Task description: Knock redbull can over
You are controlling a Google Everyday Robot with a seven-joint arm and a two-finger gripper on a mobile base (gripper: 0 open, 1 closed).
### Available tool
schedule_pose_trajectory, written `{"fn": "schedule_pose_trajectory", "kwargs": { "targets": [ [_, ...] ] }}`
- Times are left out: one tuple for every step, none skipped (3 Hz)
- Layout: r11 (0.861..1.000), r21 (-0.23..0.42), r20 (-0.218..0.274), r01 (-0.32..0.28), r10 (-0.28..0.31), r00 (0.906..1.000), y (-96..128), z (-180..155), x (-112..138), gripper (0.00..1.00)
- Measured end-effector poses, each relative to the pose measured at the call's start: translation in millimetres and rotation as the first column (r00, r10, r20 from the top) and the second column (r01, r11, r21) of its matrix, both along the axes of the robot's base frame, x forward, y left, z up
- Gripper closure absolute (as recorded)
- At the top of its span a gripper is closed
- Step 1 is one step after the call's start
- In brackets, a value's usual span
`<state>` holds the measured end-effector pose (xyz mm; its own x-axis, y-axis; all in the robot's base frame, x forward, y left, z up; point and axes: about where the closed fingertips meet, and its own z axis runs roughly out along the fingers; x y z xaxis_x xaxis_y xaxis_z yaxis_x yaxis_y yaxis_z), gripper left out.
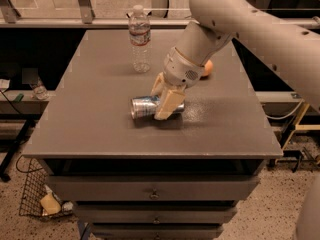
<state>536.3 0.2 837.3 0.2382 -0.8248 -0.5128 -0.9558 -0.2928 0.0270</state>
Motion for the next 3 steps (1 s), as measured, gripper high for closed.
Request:
{"fn": "schedule_pose_trajectory", "kwargs": {
  "targets": [
    [1.0, 0.002, 0.001, 0.0, 0.0, 1.0, 1.9, -0.9, 0.6, 0.11],
    [1.0, 0.003, 0.002, -0.001, 0.001, 1.0, 3.4, -1.7, 1.0, 0.0],
    [1.0, 0.003, 0.003, -0.001, 0.001, 1.0, 3.2, -1.6, 1.1, 0.0]
  ]
}}
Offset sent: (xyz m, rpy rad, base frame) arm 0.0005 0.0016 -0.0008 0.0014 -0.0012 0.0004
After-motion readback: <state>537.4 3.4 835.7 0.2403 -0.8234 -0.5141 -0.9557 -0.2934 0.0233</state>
